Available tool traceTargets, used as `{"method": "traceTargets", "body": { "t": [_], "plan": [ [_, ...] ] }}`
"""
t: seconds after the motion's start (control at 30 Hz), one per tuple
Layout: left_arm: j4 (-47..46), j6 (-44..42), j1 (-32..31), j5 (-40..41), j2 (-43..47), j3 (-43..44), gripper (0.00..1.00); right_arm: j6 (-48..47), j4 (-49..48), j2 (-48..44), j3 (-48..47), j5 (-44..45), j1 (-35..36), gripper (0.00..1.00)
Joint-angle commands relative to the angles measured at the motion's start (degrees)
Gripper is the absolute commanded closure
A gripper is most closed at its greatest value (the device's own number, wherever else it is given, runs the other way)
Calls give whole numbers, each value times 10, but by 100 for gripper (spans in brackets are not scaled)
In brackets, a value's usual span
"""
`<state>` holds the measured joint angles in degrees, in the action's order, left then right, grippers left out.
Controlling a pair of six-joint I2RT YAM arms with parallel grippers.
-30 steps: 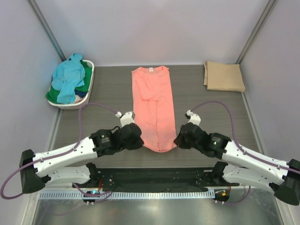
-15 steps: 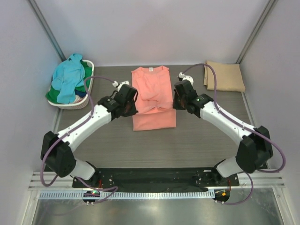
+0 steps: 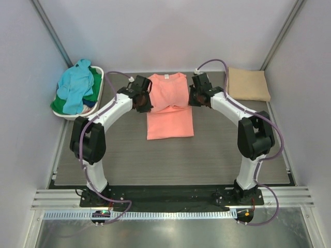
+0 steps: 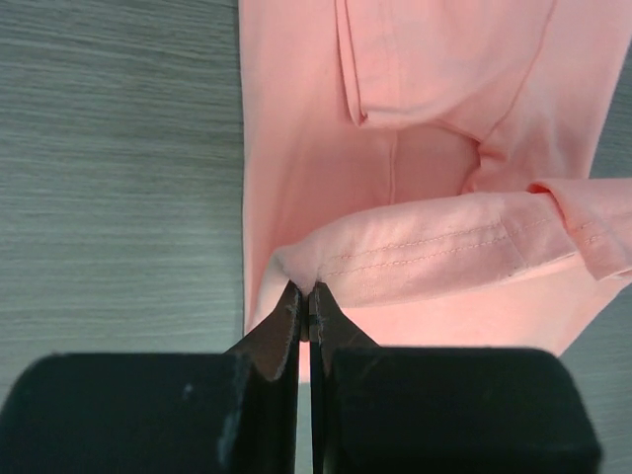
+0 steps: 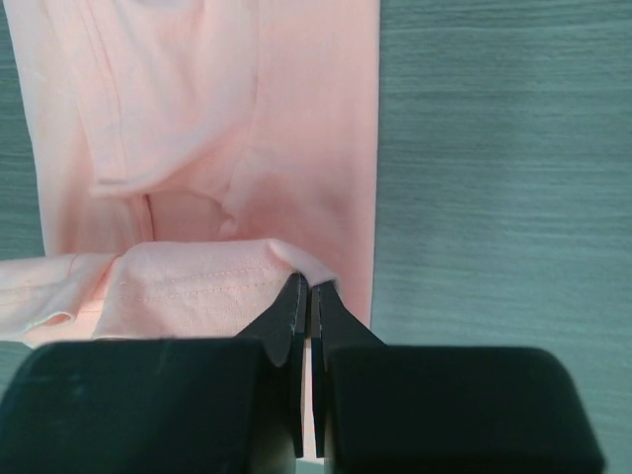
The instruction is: Fold and stack the t-shirts
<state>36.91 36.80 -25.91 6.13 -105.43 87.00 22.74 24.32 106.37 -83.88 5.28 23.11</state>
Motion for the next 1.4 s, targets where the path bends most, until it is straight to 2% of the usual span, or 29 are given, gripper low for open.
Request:
{"method": "traceTargets", "body": {
  "t": [0.0, 0.3, 0.37, 0.4, 0.43, 0.5, 0.53, 0.6, 0.63, 0.67, 0.7, 0.73, 0.8, 0.83, 0.87, 0.9, 0.93, 0.97, 1.03, 1.07, 1.17, 1.3, 1.37],
  "plan": [
    [1, -23, 21, -19, -21, 37, 100, -16, -19, 25, -45, -22, -16, 99],
    [4, -33, 45, -35, -107, 95, 99, -16, -19, 104, -103, -45, -26, 99],
    [16, -35, 52, -46, -130, 132, 97, -11, -19, 121, -129, -46, -32, 99],
    [25, -36, 60, -52, -162, 149, 97, -6, -15, 132, -145, -45, -36, 95],
    [37, -33, 65, -54, -179, 192, 91, 1, -3, 159, -164, -68, -40, 73],
    [69, -33, 82, -90, -233, 246, 79, 12, 19, 190, -241, -79, -54, 52],
    [79, -33, 89, -102, -251, 318, 65, 16, 48, 218, -272, -76, -59, 45],
    [140, -32, 105, -136, -295, 415, 56, 26, 68, 235, -347, -81, -70, 41],
    [173, -29, 109, -137, -336, 530, 51, 27, 85, 236, -366, -84, -73, 39],
    [231, -26, 116, -139, -348, 580, 50, 24, 92, 228, -385, -83, -74, 39],
    [248, -24, 118, -142, -354, 625, 49, 21, 93, 216, -381, -85, -74, 38],
    [251, -26, 118, -141, -326, 611, 48, 19, 89, 200, -367, -88, -74, 38],
    [197, -24, 114, -142, -261, 520, 48, 13, 79, 140, -294, -93, -74, 38],
    [163, -21, 113, -144, -225, 390, 48, 13, 61, 115, -258, -102, -74, 38],
    [99, -11, 113, -149, -154, 327, 47, 13, 49, 70, -178, -112, -74, 39],
    [74, -6, 113, -154, -124, 269, 47, 16, 34, 43, -134, -122, -74, 38],
    [56, -1, 112, -161, -98, 175, 48, 20, 2, 21, -91, -152, -74, 38],
    [26, 3, 111, -162, -49, 131, 48, 22, -12, 2, -10, -168, -74, 38],
    [-2, 11, 107, -164, -7, 18, 48, 33, -44, -48, 59, -201, -74, 38],
    [-29, 14, 104, -164, 13, -16, 48, 37, -55, -64, 120, -226, -73, 38],
    [-74, 27, 94, -169, 79, -134, 48, 54, -107, -105, 219, -271, -72, 39],
    [-124, 50, 88, -180, 143, -255, 48, 61, -136, -116, 284, -281, -68, 39],
    [-155, 56, 84, -186, 154, -285, 48, 67, -159, -111, 309, -287, -67, 39]
  ]
}}
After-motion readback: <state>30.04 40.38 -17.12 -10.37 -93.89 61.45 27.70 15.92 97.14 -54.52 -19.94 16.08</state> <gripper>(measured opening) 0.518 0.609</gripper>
